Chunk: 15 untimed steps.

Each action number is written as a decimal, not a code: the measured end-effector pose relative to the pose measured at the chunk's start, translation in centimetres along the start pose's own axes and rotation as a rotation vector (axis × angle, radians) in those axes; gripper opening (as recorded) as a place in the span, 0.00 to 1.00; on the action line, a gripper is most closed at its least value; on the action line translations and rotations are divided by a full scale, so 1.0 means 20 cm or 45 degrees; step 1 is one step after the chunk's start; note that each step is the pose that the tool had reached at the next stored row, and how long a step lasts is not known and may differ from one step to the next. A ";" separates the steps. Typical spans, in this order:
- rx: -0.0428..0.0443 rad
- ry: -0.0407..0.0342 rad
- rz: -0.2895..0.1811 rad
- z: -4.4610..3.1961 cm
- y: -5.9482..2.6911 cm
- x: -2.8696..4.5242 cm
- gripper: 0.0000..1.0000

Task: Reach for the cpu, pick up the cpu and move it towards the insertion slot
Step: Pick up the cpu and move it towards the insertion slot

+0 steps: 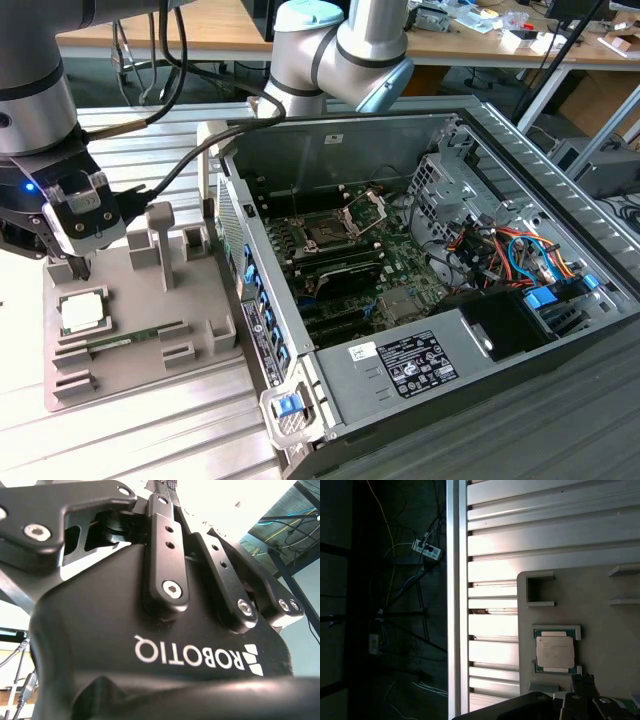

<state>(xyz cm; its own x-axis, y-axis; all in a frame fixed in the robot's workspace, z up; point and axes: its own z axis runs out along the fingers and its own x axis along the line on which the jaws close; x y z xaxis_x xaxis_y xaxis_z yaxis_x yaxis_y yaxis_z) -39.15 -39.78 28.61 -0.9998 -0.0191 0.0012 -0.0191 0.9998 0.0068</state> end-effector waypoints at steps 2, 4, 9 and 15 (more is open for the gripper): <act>0.000 0.0000 0.000 0.004 0.000 0.000 0.10; 0.000 -0.0001 0.000 0.006 0.000 0.000 0.10; 0.000 -0.0001 0.000 0.011 0.000 0.000 0.10; 0.000 -0.0001 0.000 0.019 0.000 0.000 0.10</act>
<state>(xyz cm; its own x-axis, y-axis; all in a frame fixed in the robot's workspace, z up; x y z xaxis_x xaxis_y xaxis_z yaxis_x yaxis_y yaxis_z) -39.15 -39.78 28.24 -0.9998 -0.0191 0.0011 -0.0191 0.9998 0.0068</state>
